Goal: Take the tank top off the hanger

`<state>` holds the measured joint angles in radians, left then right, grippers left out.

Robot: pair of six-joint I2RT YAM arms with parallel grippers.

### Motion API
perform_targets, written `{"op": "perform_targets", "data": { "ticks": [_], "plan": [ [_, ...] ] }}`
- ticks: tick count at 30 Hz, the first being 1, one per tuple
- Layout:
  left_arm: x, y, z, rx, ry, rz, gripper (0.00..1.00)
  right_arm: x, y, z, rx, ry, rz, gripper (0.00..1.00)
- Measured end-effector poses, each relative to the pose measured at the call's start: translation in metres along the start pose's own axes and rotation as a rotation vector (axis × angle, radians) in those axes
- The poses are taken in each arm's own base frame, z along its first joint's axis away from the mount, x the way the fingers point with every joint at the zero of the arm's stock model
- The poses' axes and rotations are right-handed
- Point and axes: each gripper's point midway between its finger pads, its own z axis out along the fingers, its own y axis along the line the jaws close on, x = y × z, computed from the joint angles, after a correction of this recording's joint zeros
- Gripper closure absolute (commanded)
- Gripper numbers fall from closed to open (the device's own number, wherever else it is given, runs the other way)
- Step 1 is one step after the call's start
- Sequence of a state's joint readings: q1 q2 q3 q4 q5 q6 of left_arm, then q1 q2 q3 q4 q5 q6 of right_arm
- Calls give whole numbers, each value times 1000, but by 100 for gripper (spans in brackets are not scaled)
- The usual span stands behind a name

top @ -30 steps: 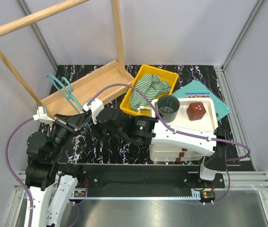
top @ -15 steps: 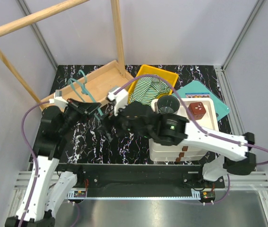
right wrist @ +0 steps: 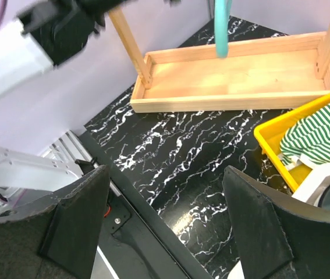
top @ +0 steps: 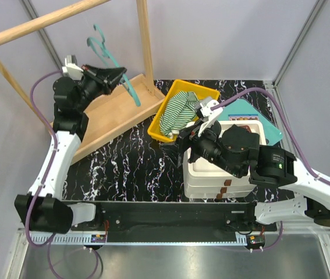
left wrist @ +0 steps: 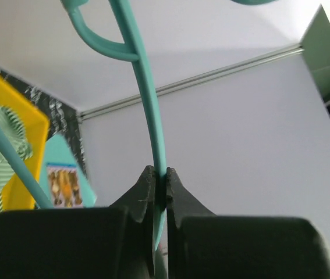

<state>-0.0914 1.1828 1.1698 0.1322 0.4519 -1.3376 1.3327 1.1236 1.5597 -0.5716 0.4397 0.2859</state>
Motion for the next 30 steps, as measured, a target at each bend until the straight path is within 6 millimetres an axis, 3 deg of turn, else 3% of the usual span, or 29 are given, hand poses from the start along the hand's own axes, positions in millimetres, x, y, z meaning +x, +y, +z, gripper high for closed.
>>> {"op": "perform_targets", "data": {
  "ticks": [5,8,10,15,20,26,30],
  "plan": [
    [-29,-57,33,159,12,50,100,10,-6,1,26,21,-14,14],
    [-44,-81,35,216,-9,71,100,16,-10,1,37,37,-23,14],
    [-53,-85,33,221,-26,51,100,17,-11,-1,39,41,-25,14],
    [-82,-72,40,209,-77,-19,100,17,-11,-2,38,40,-23,14],
    [-107,-44,52,152,-114,-87,100,18,-11,-2,38,44,-19,14],
    [-111,-34,53,119,-123,-107,99,23,-12,-1,42,55,-21,14],
    [-104,-20,49,95,-117,-90,84,24,-12,-1,43,58,-19,13]
  ]
}}
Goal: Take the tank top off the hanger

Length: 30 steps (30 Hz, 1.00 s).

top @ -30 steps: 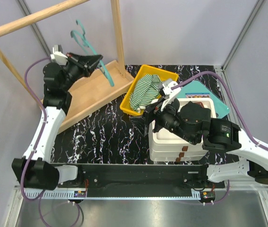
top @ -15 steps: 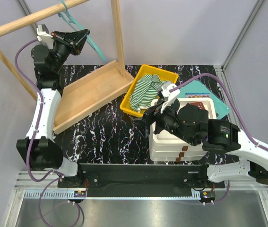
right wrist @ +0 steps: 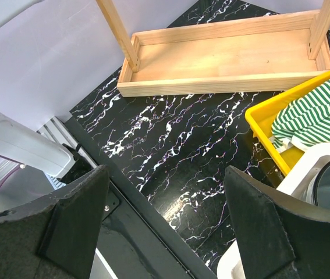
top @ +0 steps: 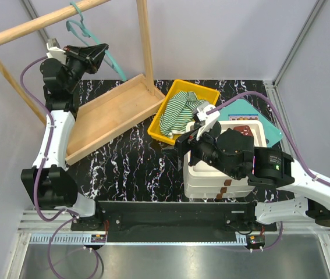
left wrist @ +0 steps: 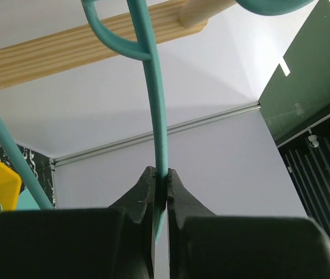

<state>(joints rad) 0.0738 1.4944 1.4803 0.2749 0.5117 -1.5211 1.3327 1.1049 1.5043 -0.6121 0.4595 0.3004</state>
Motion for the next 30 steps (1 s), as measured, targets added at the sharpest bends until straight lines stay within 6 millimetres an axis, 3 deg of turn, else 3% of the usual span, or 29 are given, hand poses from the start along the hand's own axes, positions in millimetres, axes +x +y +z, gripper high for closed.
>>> {"op": "perform_targets", "data": {
  "ticks": [2,6,9,12,13,16,25,27,30],
  "plan": [
    [2,1,-5,-1,-1,22,79,1,0,0,0,2,1,12],
    [8,7,-17,-27,6,58,52,4,0,1,2,8,2,12],
    [13,13,-24,-63,16,90,41,8,-1,3,3,18,2,12],
    [16,16,-32,-100,20,140,23,11,-1,3,3,23,1,11],
    [17,16,-35,-115,15,160,12,11,-1,3,3,24,1,11],
    [17,14,-48,-154,-12,231,2,13,-1,4,4,27,2,11],
    [10,-7,-102,-247,-169,537,1,21,-2,6,9,44,0,7],
    [27,-18,-118,-224,-165,632,1,23,-2,7,10,49,1,6],
    [81,-31,-135,-122,-46,735,1,26,0,8,-2,54,7,0]
  ]
}}
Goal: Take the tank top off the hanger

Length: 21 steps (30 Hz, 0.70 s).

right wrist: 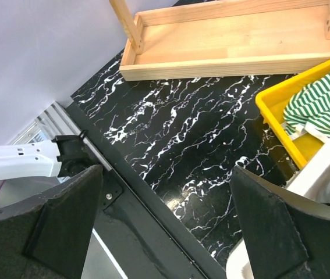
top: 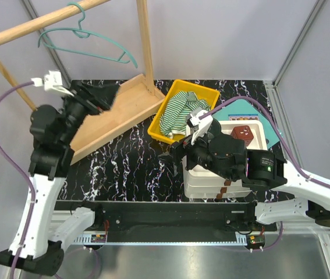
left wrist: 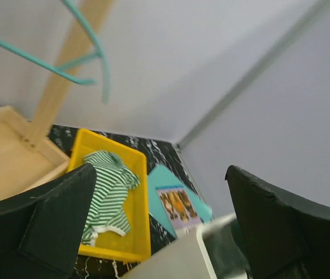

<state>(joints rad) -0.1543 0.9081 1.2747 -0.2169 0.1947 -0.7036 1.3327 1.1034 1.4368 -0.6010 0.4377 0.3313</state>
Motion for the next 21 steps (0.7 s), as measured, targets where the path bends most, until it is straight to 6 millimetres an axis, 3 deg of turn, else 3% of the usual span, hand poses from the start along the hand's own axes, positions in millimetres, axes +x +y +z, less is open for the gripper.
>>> {"op": "perform_targets", "data": {
  "ticks": [3,8,12,17,21],
  "plan": [
    [46,-26,-21,130,103,44,1,3,8,2,-41,4,9,0],
    [136,-20,-52,219,311,55,1,8,34,-2,-197,8,38,0],
    [178,-20,-83,313,431,41,1,25,66,-21,-433,37,62,0],
    [218,-15,-130,462,515,-12,1,74,90,-41,-662,138,78,0],
    [244,-3,-161,527,540,-68,1,130,80,-45,-688,216,113,0]
  ]
}}
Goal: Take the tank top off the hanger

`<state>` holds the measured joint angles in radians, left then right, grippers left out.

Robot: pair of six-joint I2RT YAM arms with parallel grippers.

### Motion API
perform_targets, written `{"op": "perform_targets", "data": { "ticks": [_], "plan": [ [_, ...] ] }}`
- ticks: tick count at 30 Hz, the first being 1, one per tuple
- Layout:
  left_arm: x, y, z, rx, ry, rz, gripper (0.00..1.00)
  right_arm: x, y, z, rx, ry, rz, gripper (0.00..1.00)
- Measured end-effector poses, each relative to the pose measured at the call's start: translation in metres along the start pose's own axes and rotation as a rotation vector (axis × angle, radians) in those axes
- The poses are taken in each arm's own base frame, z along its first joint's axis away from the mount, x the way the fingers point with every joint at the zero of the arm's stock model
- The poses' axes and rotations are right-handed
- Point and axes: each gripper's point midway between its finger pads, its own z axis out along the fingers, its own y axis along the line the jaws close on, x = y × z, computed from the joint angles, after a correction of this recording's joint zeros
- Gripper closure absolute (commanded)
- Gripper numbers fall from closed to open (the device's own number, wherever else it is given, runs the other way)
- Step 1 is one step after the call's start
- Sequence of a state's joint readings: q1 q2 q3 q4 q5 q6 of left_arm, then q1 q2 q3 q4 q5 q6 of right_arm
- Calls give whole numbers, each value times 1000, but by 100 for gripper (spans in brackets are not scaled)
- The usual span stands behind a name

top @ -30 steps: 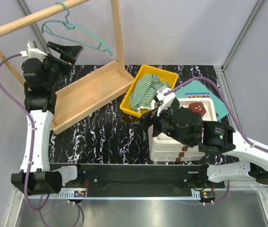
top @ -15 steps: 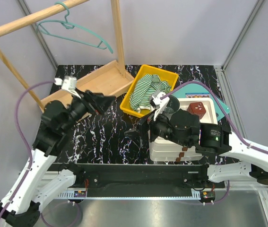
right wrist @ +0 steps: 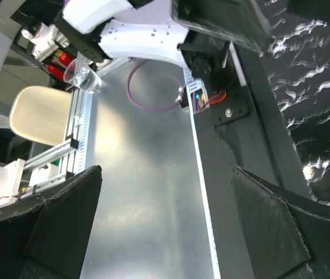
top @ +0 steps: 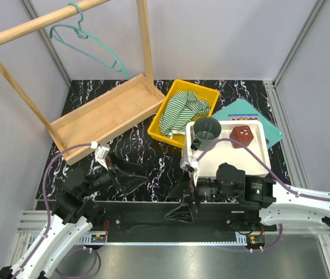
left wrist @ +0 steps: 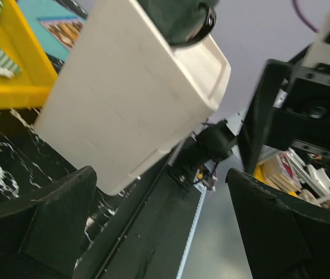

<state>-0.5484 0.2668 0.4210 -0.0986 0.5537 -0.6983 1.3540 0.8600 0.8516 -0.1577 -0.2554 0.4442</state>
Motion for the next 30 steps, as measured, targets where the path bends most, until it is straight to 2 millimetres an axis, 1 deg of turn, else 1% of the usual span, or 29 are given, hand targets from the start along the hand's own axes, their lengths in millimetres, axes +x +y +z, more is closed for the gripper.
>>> {"op": "perform_targets", "data": {
  "ticks": [2,4,8,9,13,15,16,17,22,26,30],
  "plan": [
    [16,3,-5,24,8,-27,1,25,-8,-7,-13,1,30,0],
    [27,4,-9,44,15,-50,1,41,-9,-13,-53,-17,57,0],
    [41,5,-13,77,21,-94,1,55,-9,-15,-122,-87,87,0],
    [44,6,-14,85,19,-103,1,61,-13,-14,-125,-102,95,0],
    [55,12,-14,84,30,-161,1,98,-41,-11,-66,-111,131,0],
    [61,17,-13,72,42,-195,1,113,-55,-9,-20,-110,145,0],
    [63,19,-13,65,48,-207,1,116,-62,-9,1,-122,130,0],
    [66,21,-13,58,55,-221,1,115,-65,-8,17,-138,127,0],
    [71,25,-13,38,73,-256,1,107,-77,1,69,-184,130,0],
    [73,27,-14,26,80,-267,1,103,-76,5,61,-205,130,0],
    [73,27,-13,22,79,-270,1,102,-73,4,38,-230,130,0]
  ]
}}
